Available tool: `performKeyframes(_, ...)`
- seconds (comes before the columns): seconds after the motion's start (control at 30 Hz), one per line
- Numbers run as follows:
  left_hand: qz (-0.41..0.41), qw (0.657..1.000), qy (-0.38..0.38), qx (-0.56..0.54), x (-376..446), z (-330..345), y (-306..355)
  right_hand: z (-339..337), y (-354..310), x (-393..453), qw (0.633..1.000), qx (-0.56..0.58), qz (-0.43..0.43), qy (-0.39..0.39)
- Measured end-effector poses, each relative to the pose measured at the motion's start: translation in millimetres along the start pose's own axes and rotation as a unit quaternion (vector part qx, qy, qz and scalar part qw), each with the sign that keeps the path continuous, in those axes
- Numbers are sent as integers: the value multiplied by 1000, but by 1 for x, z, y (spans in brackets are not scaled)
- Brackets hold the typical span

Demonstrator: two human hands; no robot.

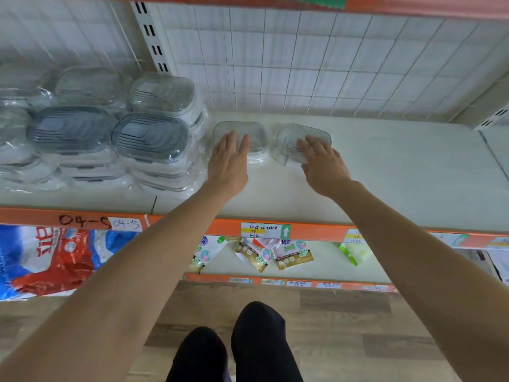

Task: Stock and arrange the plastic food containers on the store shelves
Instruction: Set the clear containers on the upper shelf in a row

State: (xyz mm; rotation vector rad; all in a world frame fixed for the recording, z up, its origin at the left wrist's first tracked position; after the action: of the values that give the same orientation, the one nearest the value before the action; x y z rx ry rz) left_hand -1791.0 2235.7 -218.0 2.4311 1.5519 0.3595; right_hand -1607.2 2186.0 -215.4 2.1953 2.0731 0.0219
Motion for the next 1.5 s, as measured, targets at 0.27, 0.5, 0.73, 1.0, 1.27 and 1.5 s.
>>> performKeyframes(0.27, 52, 994, -99, -22, -56, -35, 25, -28, -22, -53, 996, -37, -58, -53)
performKeyframes(0.5, 60, 966, -249, 24, -107, -89, 39, -74, -44, -104, 984, 41, -109, -135)
performKeyframes(0.73, 132, 948, -287, 24, -129, -165, 75, -152, -38, -149, 984, 46, -104, -139)
performKeyframes(1.0, 251, 939, -235, -12, -126, -248, 156, -262, -14, -194, 993, 7, -104, -52)
performKeyframes(1.27, 320, 929, -181, -48, -90, -317, 222, -352, 29, -204, 996, 8, -49, 76)
performKeyframes(1.5, 297, 951, -82, -26, -32, -355, 218, -392, 52, -151, 992, -8, -30, 121)
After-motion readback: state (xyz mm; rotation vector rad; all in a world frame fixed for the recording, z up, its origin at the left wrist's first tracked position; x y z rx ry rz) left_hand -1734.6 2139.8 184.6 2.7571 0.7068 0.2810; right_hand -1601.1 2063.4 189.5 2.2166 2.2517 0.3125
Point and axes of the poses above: each hand's wrist, its own x-axis towards the middle knuckle, its own z-axis out of the palm, y = z × x, the point moved 5 cm from there along x, towards the middle knuckle, and after that the axes turned 11 degrees about -x, right-handed, at the moved point
